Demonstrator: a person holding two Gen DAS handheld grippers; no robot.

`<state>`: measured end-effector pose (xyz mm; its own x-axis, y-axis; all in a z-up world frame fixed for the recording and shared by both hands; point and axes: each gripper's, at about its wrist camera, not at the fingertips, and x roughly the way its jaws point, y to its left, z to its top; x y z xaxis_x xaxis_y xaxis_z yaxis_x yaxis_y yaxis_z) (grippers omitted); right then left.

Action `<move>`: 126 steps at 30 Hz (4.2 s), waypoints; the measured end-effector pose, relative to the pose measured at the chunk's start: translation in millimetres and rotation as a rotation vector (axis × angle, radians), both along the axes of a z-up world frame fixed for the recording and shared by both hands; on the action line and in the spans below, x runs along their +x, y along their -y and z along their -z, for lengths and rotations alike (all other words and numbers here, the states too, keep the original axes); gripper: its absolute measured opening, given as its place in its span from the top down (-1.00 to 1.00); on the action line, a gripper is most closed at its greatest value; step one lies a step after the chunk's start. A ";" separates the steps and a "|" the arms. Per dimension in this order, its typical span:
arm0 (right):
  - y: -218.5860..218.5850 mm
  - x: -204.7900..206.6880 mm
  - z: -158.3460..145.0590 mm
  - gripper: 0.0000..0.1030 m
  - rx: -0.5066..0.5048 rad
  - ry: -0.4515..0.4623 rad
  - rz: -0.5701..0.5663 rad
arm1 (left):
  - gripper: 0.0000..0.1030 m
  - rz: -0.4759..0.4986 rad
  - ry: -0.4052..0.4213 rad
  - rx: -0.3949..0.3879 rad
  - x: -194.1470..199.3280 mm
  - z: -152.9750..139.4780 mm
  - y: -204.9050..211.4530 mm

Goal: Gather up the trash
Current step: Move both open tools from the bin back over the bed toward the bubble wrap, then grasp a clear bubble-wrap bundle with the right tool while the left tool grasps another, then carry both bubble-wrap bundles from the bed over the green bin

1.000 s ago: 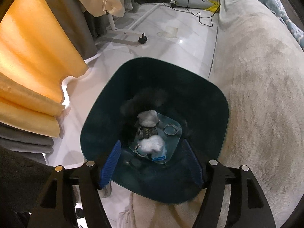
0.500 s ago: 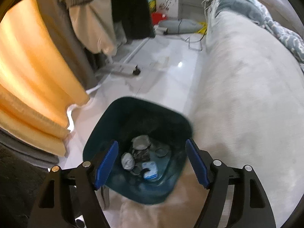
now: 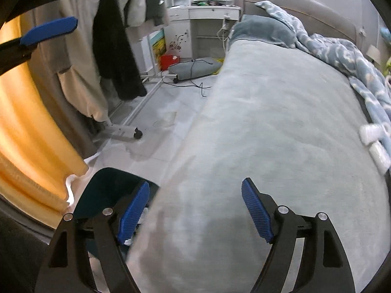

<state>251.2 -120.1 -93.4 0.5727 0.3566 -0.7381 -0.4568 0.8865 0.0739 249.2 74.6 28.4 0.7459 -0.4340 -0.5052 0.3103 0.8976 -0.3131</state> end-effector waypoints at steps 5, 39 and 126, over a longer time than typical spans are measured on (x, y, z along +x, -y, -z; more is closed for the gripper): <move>20.0 11.7 -14.6 -0.53 -0.003 0.046 0.002 | -0.18 0.022 0.004 0.055 7.4 3.4 31.5; 202.8 110.5 -27.7 -0.54 -0.096 0.142 0.197 | -0.42 0.125 0.021 0.200 107.0 62.5 159.3; 275.5 78.0 -72.5 0.19 0.225 0.082 0.174 | 0.11 0.179 -0.140 0.351 59.4 86.0 241.8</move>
